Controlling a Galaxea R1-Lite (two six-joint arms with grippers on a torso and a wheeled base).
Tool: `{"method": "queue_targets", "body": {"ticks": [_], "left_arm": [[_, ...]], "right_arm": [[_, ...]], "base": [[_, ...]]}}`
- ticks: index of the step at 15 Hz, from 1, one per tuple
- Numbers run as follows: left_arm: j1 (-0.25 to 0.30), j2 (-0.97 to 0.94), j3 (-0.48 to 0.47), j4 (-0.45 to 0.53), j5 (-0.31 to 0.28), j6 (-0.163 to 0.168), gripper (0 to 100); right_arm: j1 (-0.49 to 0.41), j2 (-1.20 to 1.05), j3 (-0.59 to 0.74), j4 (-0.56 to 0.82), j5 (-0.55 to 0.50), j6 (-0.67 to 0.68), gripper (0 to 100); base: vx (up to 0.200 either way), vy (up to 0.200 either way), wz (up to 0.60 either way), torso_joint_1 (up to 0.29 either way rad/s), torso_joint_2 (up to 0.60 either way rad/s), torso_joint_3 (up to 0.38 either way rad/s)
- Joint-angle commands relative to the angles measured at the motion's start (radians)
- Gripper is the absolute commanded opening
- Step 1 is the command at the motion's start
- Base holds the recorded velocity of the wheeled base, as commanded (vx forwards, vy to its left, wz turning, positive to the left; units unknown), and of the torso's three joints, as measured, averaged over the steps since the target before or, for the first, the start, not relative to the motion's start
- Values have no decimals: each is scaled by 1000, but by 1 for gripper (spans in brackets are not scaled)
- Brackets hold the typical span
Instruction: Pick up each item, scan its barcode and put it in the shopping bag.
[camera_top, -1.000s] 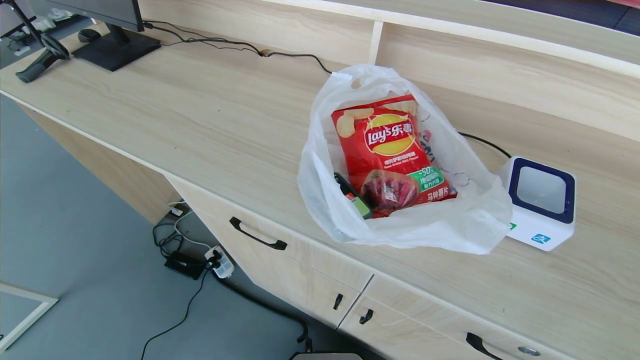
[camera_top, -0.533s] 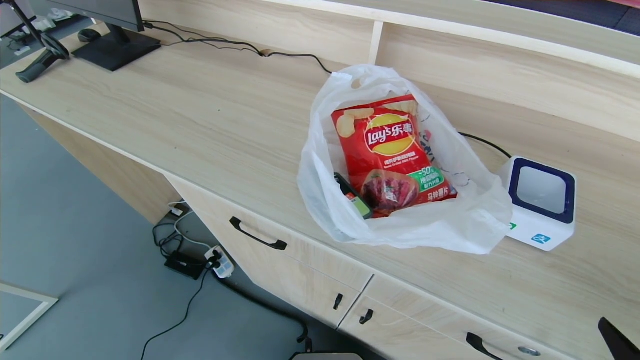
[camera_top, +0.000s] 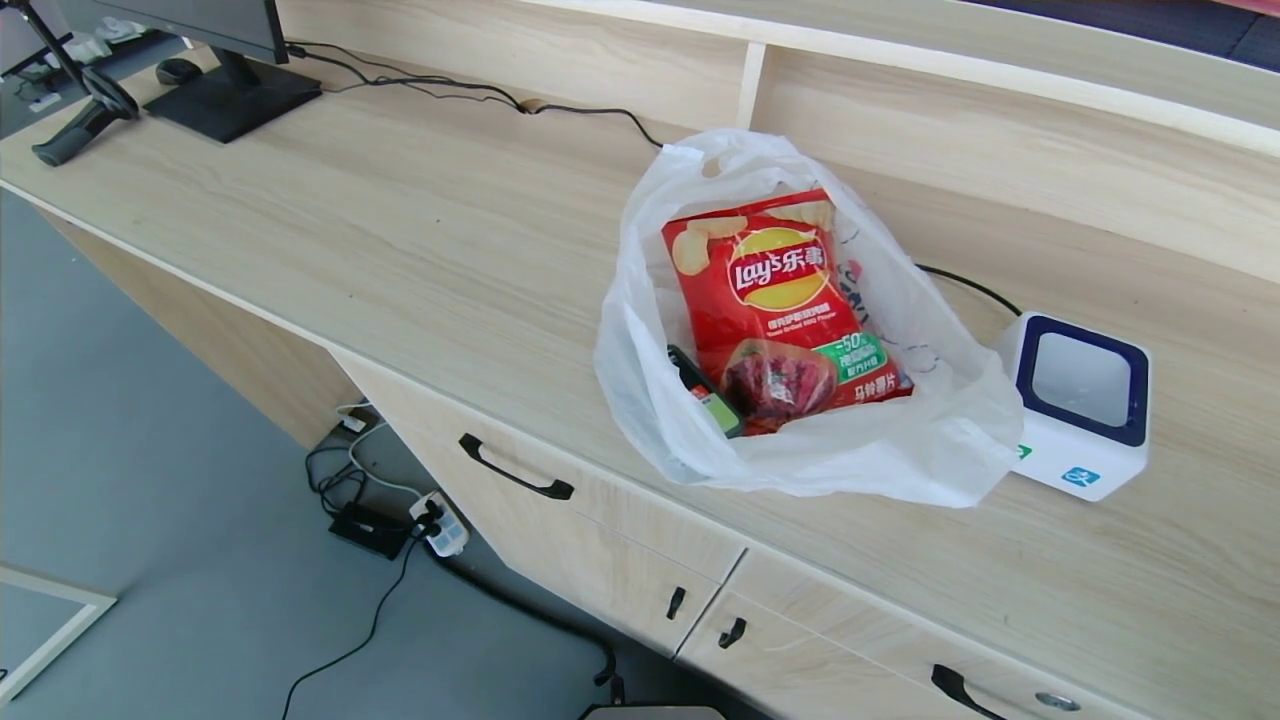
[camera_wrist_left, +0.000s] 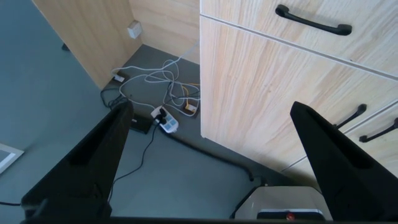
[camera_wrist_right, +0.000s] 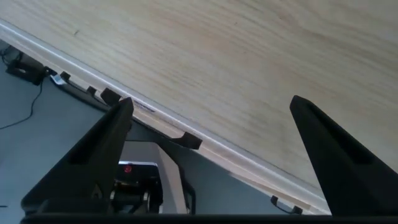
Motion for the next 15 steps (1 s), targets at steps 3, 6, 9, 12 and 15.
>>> {"method": "queue_targets", "body": {"ticks": [3,6,9,12,15], "left_arm": [[0,0,0,-1,0,0,100],[0,0,0,-1,2,0,100],[0,0,0,-1,0,0,100],[0,0,0,-1,0,0,100],[0,0,0,-1,0,0,100]], "right_arm": [[1,-24,0,81,1,57,100],[-1,-24,0,104,-65,62,100],[-1,-21,0,104,-195,70,100],[-1,-14,0,105,-194,73,100],[-1,-16,0,105,-195,71,100]], "base": [[0,0,0,0,0,0],[0,0,0,0,0,0],[0,0,0,0,0,0],[0,0,0,0,0,0],[0,0,0,0,0,0]]}}
